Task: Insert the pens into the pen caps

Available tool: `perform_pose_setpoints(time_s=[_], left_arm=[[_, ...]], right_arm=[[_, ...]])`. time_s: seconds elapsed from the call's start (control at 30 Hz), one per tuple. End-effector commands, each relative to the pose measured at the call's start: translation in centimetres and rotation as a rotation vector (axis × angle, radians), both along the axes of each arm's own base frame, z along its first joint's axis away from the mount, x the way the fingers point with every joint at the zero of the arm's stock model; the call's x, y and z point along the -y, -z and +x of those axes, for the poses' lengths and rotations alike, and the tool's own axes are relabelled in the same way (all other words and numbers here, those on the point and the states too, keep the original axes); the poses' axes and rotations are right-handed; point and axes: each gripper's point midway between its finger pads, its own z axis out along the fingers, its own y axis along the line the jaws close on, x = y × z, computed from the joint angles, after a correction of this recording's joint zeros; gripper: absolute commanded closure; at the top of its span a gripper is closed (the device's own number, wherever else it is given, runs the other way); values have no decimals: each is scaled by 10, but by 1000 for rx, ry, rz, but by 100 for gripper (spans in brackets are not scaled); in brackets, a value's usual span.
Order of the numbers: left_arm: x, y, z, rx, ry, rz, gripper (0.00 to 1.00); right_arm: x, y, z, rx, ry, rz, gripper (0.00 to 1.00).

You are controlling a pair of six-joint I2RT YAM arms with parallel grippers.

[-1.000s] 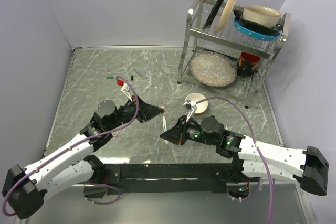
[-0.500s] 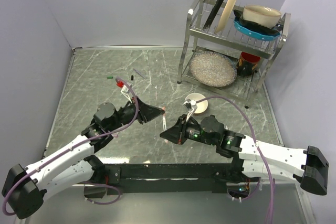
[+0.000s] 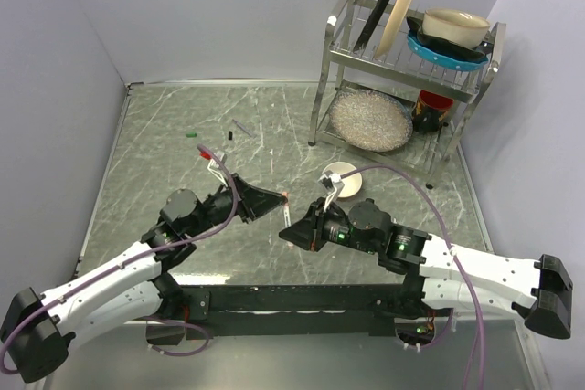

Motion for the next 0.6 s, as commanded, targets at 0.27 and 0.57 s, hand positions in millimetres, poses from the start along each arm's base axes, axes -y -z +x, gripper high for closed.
perform_pose_setpoints(time_s=[0.27,0.57], left_arm=[[5,-20,-30,45,117,-5,46],[14,-46,-38,137,200,10,38]], right_arm=[[8,-64,-5,212,-52,144,100],[4,-67,-32,217,-205,183,100]])
